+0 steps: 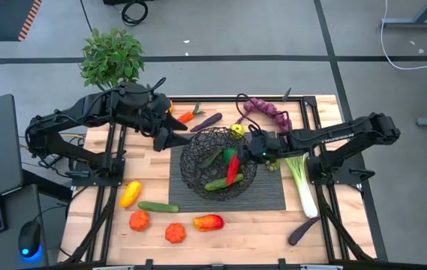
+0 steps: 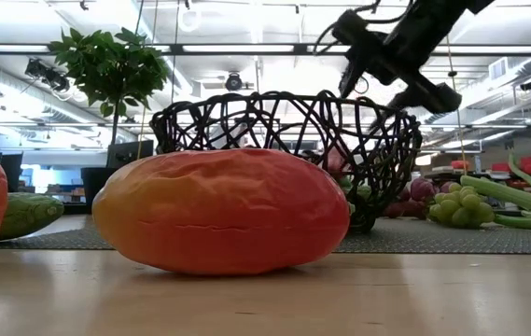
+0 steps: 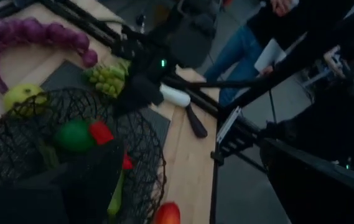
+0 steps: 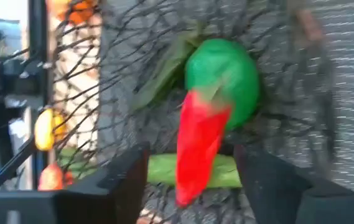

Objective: Build produce basket
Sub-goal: Put the grapes into the black basket

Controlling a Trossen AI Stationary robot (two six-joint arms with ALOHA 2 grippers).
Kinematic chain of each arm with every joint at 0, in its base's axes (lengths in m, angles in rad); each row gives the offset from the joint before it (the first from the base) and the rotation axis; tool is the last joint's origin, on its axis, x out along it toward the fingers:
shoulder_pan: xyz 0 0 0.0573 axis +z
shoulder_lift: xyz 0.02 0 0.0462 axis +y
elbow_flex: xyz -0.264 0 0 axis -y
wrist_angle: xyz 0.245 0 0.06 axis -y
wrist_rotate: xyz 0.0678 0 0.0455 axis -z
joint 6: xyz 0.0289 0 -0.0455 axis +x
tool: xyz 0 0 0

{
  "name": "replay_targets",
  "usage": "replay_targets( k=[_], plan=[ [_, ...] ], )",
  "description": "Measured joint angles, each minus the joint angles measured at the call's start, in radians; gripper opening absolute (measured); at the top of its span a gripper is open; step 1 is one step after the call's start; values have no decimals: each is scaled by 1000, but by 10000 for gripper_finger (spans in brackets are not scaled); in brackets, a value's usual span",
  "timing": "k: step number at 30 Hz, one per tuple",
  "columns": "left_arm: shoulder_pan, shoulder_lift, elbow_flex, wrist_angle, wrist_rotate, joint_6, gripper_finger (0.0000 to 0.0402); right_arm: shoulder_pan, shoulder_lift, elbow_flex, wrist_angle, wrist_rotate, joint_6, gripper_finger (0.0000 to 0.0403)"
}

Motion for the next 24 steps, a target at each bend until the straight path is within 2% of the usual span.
replay_targets(
  k=[6, 11, 15, 21, 24],
  plan=[
    [6, 0, 0, -11, -2, 12, 382, -44, -45, 0, -166, -53, 18, 288],
    [26, 0, 0, 13, -51, -17, 382, -59, -64, 0, -335, -100, 138, 286],
    [62, 0, 0, 21, -55, -24, 382, -58, -57, 0, -448, -106, 160, 280],
    [103, 0, 0, 21, -57, -74, 382, -59, -58, -1, -546, 24, 343, 277],
    [104, 0, 0, 21, -57, -78, 382, -64, -54, -31, -542, 43, 401, 277]
  ],
)
